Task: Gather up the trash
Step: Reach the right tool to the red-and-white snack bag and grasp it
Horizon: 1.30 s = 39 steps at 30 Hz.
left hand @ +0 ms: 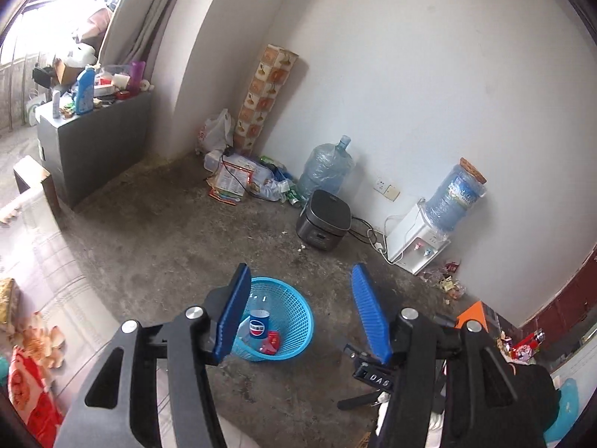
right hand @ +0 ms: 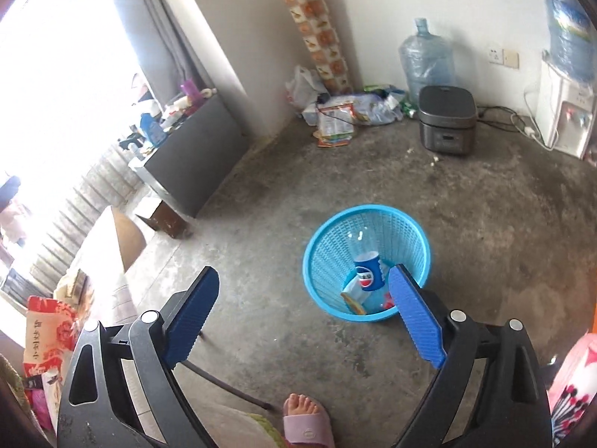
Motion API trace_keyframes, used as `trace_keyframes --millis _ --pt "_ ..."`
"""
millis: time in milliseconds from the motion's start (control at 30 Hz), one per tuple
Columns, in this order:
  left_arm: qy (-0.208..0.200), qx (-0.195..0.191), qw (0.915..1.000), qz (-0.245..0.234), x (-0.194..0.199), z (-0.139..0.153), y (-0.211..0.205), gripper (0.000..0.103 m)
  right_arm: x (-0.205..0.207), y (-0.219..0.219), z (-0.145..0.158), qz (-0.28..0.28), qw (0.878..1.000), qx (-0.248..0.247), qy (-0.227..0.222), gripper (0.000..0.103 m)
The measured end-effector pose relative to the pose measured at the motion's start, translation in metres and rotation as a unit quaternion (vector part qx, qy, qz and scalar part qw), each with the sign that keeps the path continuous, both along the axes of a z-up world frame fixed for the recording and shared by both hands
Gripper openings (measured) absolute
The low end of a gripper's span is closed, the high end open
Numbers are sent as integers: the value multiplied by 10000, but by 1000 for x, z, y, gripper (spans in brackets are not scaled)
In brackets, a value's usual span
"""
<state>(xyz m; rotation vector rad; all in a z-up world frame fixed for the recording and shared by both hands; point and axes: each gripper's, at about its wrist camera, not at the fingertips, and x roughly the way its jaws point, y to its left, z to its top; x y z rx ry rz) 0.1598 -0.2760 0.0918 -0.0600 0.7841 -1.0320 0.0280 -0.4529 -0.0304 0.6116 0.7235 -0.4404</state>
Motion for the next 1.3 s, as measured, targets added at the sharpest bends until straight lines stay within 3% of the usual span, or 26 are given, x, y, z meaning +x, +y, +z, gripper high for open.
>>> trace_keyframes --millis 133,267,433,533,667,767,867,1000,1067,1133,1233,1267,1300 --pt "-220 -55 9996 161 -16 11 70 55 2 25 17 495 9983 230 -224 88" --pt "-429 70 9948 917 -24 11 150 55 10 46 28 1032 9922 535 -445 88" --pt "-632 250 9757 2084 -29 4 246 55 35 79 29 1637 9792 1017 -640 88" --pt "-344 190 9670 2519 -30 -10 288 55 53 105 26 1947 9701 1299 -644 81" --pt "-194 182 9607 2763 -36 -27 313 55 81 132 17 2306 9544 1818 -547 73" --pt "-153 258 9605 2767 -38 -39 320 54 96 152 19 2572 9387 2207 -635 70" --pt "-24 376 9612 2734 -32 -53 320 47 114 175 25 2828 9258 2417 -675 69" --pt "258 471 9615 2697 -27 -74 322 38 138 213 29 3219 9000 2845 -740 65" --pt "390 489 9614 2680 -24 -85 324 33 150 230 27 3342 8953 2876 -634 63" --pt "448 494 9613 2673 -25 -91 327 31 163 245 22 3423 8954 2814 -433 58" --pt "492 499 9624 2625 -28 -94 329 28 175 257 8 3533 8865 2984 -154 41" --pt "493 509 9628 2609 -29 -94 328 27 176 261 4 3540 8845 3038 -85 29" --pt "495 507 9633 2590 -30 -93 328 27 178 263 1 3562 8825 3070 -20 11"
